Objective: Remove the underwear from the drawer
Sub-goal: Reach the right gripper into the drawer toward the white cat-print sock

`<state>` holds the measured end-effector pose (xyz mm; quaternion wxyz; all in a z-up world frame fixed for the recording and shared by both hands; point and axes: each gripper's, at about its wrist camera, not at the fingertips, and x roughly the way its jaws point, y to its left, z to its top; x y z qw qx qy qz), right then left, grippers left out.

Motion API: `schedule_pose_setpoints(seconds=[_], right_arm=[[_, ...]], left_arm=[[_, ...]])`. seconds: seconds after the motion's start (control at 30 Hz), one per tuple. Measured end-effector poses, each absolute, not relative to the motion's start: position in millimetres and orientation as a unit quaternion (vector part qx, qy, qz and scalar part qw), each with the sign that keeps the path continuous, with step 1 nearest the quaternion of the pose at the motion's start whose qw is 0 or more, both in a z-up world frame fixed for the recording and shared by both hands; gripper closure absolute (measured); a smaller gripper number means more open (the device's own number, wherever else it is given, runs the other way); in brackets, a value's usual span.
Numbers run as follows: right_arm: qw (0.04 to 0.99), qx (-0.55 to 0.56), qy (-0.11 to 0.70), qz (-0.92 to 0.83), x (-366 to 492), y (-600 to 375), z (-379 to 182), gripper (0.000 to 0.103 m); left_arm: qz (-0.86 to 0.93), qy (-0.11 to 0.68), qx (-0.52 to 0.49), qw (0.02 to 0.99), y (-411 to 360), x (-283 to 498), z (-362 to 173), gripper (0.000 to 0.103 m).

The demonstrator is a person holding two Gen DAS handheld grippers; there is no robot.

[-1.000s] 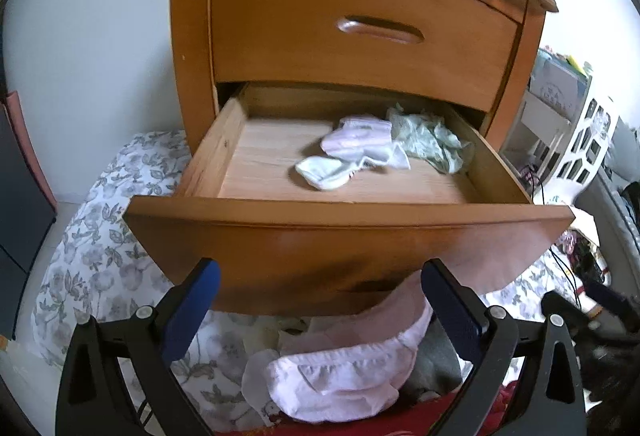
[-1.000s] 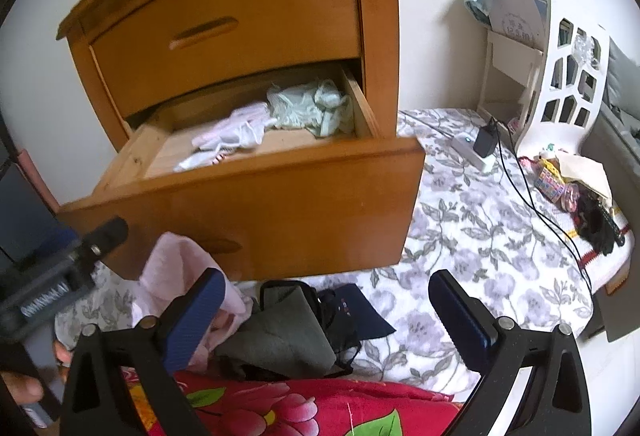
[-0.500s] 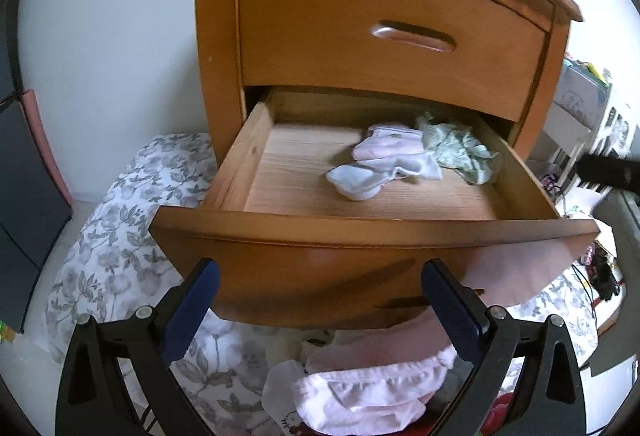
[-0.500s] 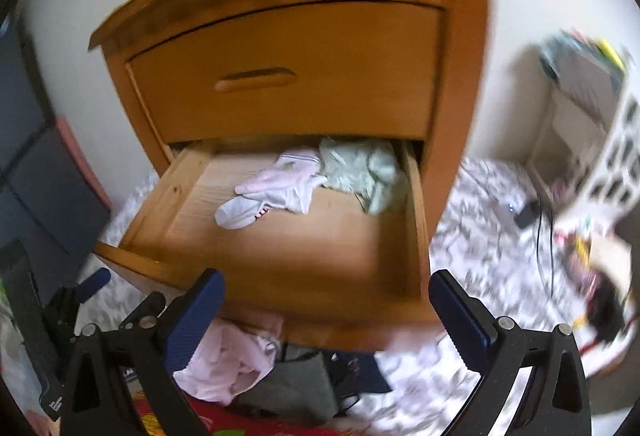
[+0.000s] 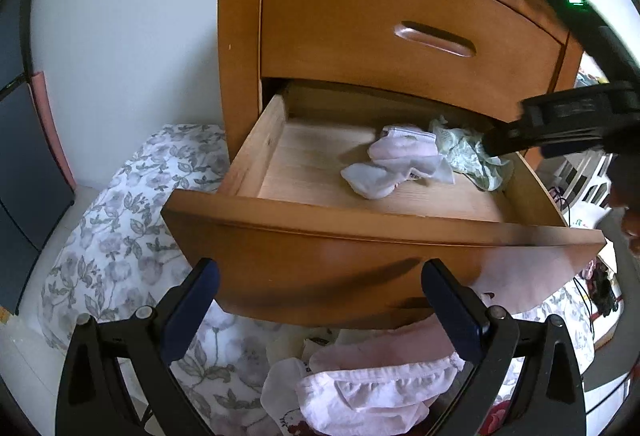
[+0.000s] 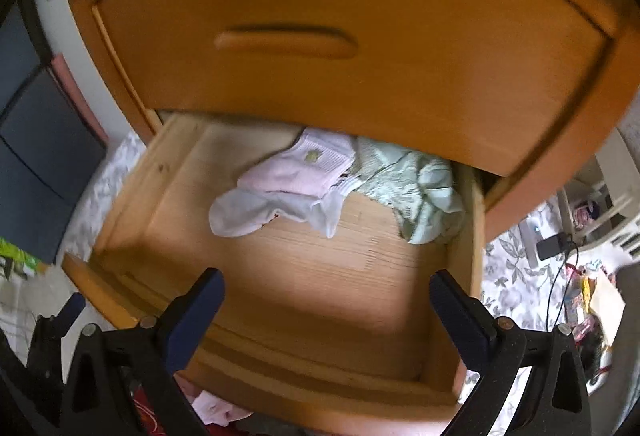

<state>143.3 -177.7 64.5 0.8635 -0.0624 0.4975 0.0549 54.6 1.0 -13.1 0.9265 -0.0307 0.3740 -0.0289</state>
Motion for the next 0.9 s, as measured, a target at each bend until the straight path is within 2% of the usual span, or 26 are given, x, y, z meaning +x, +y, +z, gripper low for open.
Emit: schedule_pose_setpoints(seconds=[0.9], right_arm=[[0.795,-0.154,0.581,0.08,205,-142,-9,0.02]], left_arm=[[-0.034,0.299,-0.02,0.954,-2,33,6,0.002]])
